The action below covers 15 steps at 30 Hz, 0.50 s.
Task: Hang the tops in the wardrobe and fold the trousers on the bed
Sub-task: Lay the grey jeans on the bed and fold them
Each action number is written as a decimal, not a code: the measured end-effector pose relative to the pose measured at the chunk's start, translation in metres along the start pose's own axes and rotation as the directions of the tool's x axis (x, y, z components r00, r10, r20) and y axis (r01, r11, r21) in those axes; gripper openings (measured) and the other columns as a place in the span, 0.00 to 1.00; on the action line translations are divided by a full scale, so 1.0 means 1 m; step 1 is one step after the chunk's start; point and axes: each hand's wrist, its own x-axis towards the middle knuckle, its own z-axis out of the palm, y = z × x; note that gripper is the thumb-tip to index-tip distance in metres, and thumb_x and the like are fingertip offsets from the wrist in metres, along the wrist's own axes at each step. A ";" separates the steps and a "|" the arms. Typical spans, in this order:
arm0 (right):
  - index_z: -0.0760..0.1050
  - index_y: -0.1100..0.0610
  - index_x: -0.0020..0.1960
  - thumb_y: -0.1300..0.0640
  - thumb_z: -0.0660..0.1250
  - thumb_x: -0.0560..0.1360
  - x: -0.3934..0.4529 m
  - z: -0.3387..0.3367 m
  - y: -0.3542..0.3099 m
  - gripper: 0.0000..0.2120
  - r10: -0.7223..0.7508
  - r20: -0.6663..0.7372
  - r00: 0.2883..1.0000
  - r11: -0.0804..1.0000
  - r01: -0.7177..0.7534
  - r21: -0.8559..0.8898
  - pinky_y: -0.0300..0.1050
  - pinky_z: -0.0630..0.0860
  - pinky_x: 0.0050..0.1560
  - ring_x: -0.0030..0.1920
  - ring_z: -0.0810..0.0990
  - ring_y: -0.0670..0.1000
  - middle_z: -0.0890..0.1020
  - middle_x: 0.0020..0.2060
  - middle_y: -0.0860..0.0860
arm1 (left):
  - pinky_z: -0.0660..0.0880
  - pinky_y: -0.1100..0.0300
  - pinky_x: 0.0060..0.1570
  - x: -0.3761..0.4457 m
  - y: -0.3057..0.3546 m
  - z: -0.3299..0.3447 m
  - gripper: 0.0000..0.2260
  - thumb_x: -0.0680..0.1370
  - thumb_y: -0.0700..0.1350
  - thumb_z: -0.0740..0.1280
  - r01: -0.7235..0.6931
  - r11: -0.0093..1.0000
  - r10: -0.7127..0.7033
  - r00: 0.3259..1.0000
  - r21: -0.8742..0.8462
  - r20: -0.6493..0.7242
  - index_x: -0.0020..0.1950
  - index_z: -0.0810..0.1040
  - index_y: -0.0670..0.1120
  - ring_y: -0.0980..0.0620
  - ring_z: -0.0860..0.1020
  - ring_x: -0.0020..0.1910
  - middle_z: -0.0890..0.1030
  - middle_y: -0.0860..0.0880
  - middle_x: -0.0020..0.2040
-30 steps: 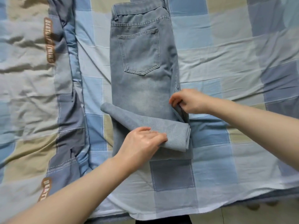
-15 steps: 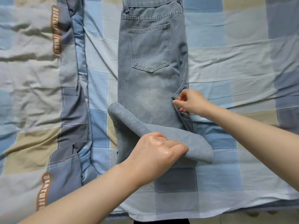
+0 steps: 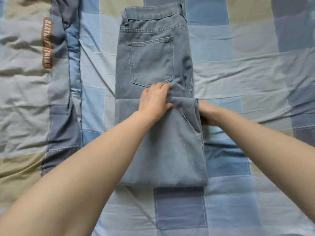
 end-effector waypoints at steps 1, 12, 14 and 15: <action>0.75 0.57 0.34 0.55 0.64 0.73 0.002 0.000 0.002 0.10 -0.073 -0.180 0.981 0.992 0.052 -0.117 0.45 0.73 0.35 0.30 0.73 0.54 0.77 0.31 0.60 | 0.63 0.52 0.67 -0.001 -0.006 0.006 0.28 0.74 0.51 0.73 0.026 1.000 -0.026 0.999 0.002 -0.023 0.71 0.69 0.48 0.45 0.70 0.67 0.73 0.48 0.68; 0.61 0.58 0.76 0.63 0.41 0.80 -0.037 -0.033 0.063 0.25 -0.722 0.571 0.391 -0.488 0.298 -0.821 0.55 0.62 0.71 0.74 0.62 0.54 0.64 0.74 0.53 | 0.60 0.48 0.71 -0.058 -0.095 0.006 0.26 0.74 0.37 0.62 -0.308 0.928 0.348 0.918 0.208 -0.192 0.73 0.69 0.46 0.46 0.67 0.73 0.70 0.47 0.73; 0.56 0.57 0.77 0.63 0.44 0.80 -0.022 -0.042 0.074 0.25 -0.676 0.583 0.451 -0.526 0.259 -0.810 0.56 0.61 0.72 0.75 0.60 0.53 0.60 0.76 0.52 | 0.59 0.49 0.72 -0.071 -0.126 -0.005 0.29 0.73 0.34 0.56 -0.428 0.849 0.465 0.883 0.311 -0.056 0.75 0.67 0.46 0.46 0.65 0.75 0.67 0.46 0.76; 0.55 0.57 0.77 0.63 0.46 0.80 -0.014 -0.045 0.074 0.25 -0.669 0.590 0.452 -0.545 0.240 -0.803 0.56 0.61 0.72 0.75 0.59 0.53 0.59 0.76 0.52 | 0.59 0.48 0.73 -0.078 -0.141 -0.010 0.30 0.73 0.33 0.55 -0.482 0.801 0.508 0.861 0.356 0.023 0.76 0.66 0.46 0.45 0.63 0.76 0.65 0.47 0.77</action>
